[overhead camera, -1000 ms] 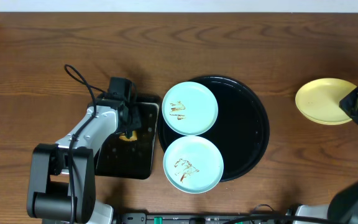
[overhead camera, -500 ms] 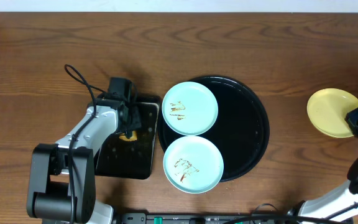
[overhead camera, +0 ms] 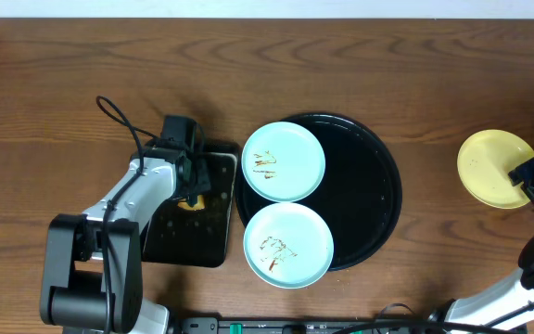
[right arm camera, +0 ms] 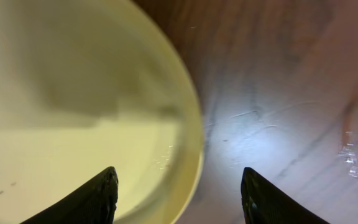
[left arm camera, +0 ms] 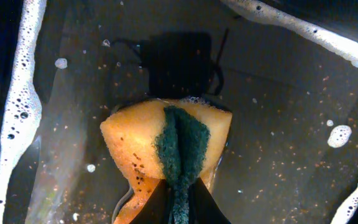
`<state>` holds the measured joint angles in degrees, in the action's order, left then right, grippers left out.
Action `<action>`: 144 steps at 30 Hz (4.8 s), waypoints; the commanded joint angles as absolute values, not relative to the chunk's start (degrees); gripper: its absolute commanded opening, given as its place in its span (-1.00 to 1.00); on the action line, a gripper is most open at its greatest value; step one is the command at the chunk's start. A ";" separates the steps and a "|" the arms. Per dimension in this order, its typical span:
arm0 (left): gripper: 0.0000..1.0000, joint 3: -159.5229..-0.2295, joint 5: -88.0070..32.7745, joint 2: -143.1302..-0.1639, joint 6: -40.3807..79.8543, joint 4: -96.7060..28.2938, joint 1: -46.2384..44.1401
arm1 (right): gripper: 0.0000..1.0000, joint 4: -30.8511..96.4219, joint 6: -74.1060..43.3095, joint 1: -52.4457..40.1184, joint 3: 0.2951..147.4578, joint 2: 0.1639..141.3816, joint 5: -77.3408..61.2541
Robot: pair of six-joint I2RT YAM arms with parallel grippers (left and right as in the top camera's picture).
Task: Clean dirty plates on tray and stack at the side
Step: 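Set the yellow plate down on the table's right side, then move the right gripper to the upper blue plate and grasp its rim, then carry the sponge with the left gripper to the upper blue plate, then scrub the upper blue plate with the sponge in the left gripper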
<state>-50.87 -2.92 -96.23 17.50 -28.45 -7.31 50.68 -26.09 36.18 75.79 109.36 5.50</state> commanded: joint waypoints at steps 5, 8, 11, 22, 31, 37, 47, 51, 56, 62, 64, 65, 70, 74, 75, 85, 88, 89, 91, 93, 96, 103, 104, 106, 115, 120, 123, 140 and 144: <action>-0.86 -48.71 -7.16 -99.66 16.53 -29.67 -7.66 | 0.32 52.36 -23.51 29.04 83.05 100.16 0.99; -0.85 -48.71 -7.16 -99.66 16.53 -29.67 -7.66 | 0.43 54.52 -23.46 23.22 87.48 96.05 0.54; -0.85 -48.71 -7.16 -99.66 16.56 -29.67 -7.66 | 0.43 55.96 -23.51 16.78 89.10 94.45 -1.48; -0.85 -48.71 -8.19 -99.66 16.53 -30.13 -7.66 | 0.48 53.01 -24.62 -3.36 84.47 109.16 -11.05; -0.85 -48.71 -8.19 -99.66 16.53 -30.30 -7.66 | 0.51 46.98 -26.33 -11.05 84.60 115.07 -14.04; -0.85 -48.71 -8.19 -99.66 16.53 -30.33 -7.66 | 0.45 47.18 -26.33 -12.75 84.62 115.52 -18.65; -0.85 -48.71 -8.19 -99.66 16.51 -30.76 -7.66 | 0.41 47.11 -26.20 -19.59 84.58 118.39 -21.78; -0.86 -48.71 -8.19 -99.66 16.51 -30.76 -7.66 | 0.08 48.47 -27.66 -22.37 84.51 118.43 -21.89; -0.85 -48.71 -8.23 -99.66 16.53 -30.76 -7.66 | -0.12 48.99 -29.17 -23.29 82.76 118.45 -21.37; -0.85 -48.71 -8.43 -99.66 16.51 -30.81 -7.66 | -0.16 44.16 -31.11 -22.22 75.83 118.45 -21.10; -0.85 -48.71 -8.43 -99.66 16.51 -30.81 -7.68 | -0.10 42.33 -31.59 -21.82 73.60 118.45 -21.34; -0.85 -48.71 -8.43 -99.66 16.51 -30.81 -7.68 | -0.12 41.19 -31.94 -21.69 72.47 118.45 -21.34; -0.85 -48.71 -8.43 -99.66 16.51 -30.81 -7.68 | -0.97 37.98 -32.67 -21.56 70.35 118.45 -20.38; -0.85 -48.71 -8.43 -99.66 16.51 -30.81 -7.68 | -0.97 37.45 -32.34 -21.54 70.39 118.45 -17.21; -0.85 -48.71 -8.43 -99.66 16.53 -30.81 -7.68 | -0.97 37.50 -32.34 -21.50 70.39 118.45 -16.51; -0.86 -54.00 -10.74 -96.82 17.26 -35.92 -7.75 | -0.97 39.24 -31.55 -20.36 70.46 118.34 -10.68; -0.85 -56.93 -14.70 -93.43 17.21 -37.63 -7.84 | -0.98 39.59 -31.03 -19.33 70.48 118.34 -10.04; -0.86 -57.63 -16.38 -92.16 17.21 -37.74 -7.84 | -0.97 39.88 -30.98 -18.76 70.48 118.34 -9.58; -0.86 -58.57 -19.64 -89.41 17.21 -37.67 -7.84 | -0.97 40.27 -30.06 -17.65 70.48 118.34 -9.45; -0.86 -59.35 -21.39 -86.41 17.21 -37.67 -7.84 | -0.97 40.62 -28.99 -16.49 70.48 118.34 -9.45; -0.86 -59.81 -21.67 -82.91 17.19 -37.67 -7.84 | -0.97 41.45 -27.09 -15.07 70.48 118.34 -9.45; -0.85 -59.81 -35.62 -82.35 16.56 -33.76 -8.67 | -0.97 43.42 -25.61 -14.39 70.46 118.34 -7.07; -0.86 -59.81 -36.60 -82.78 16.58 -32.82 -9.28 | -0.97 43.51 -25.47 -14.28 70.46 118.34 -7.09; -0.86 -59.81 -37.10 -83.90 17.30 -31.05 -11.09 | -0.97 43.66 -25.19 -14.35 70.46 118.34 -7.09; -0.85 -59.81 -44.60 -96.12 22.02 -15.22 -22.92 | -0.98 45.01 -25.21 -14.61 70.46 118.34 -7.11; -0.85 -59.81 -48.14 -103.15 25.89 -7.33 -25.61 | -0.97 46.26 -24.95 -14.26 70.46 118.34 -7.09; -0.86 -59.81 -49.28 -105.47 26.89 -4.93 -25.58 | -0.97 46.50 -24.80 -14.26 70.46 118.34 -7.09; -0.86 -59.81 -47.18 -115.63 26.06 0.54 -25.19 | -0.97 47.83 -24.77 -14.33 70.46 118.34 -7.09; -0.86 -59.83 -44.10 -116.05 26.06 -0.40 -23.97 | -0.98 48.07 -24.77 -14.33 70.48 118.34 -7.09</action>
<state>-59.31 -48.01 -114.67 25.76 0.62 -24.97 46.44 -25.87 -15.57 73.45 115.11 -20.01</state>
